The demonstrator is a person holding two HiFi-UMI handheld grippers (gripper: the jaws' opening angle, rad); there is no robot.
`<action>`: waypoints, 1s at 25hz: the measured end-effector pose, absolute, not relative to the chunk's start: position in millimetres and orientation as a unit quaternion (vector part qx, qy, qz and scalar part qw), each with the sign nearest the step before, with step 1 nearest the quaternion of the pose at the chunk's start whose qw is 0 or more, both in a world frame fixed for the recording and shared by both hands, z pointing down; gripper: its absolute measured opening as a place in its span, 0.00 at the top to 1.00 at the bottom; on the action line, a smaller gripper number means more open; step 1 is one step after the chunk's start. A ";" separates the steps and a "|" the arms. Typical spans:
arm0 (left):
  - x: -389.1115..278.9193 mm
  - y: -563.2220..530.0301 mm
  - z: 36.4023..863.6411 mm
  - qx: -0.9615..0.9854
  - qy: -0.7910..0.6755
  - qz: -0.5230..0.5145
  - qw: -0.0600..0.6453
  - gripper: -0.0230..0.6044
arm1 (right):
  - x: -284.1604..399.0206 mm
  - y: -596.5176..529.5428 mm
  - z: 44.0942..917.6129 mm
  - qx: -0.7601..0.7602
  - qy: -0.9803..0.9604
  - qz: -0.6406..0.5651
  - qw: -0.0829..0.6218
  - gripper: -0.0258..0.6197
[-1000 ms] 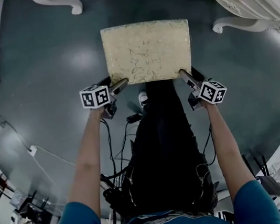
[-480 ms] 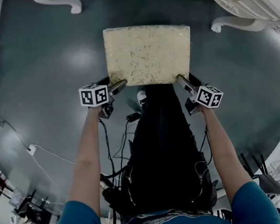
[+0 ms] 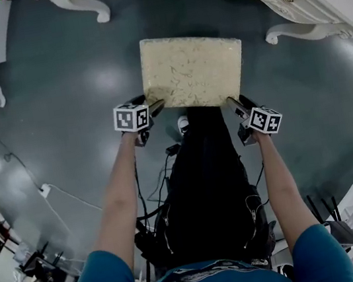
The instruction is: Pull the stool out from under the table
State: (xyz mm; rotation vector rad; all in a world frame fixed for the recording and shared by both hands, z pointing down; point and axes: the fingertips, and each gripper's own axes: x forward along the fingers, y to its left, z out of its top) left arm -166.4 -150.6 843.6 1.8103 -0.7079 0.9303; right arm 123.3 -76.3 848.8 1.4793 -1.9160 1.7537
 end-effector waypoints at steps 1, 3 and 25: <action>-163.4 -153.9 837.8 0.741 -0.298 0.376 0.470 0.39 | 125.3 -77.9 844.4 0.498 -0.638 0.582 0.079 0.48; -158.0 -158.9 821.9 0.745 -0.313 0.354 0.471 0.41 | 128.2 -81.4 831.7 0.507 -0.635 0.578 0.074 0.51; -158.8 -101.3 529.2 0.880 -0.300 0.228 0.290 0.56 | 60.0 -75.8 537.9 0.471 -0.773 0.418 0.077 0.64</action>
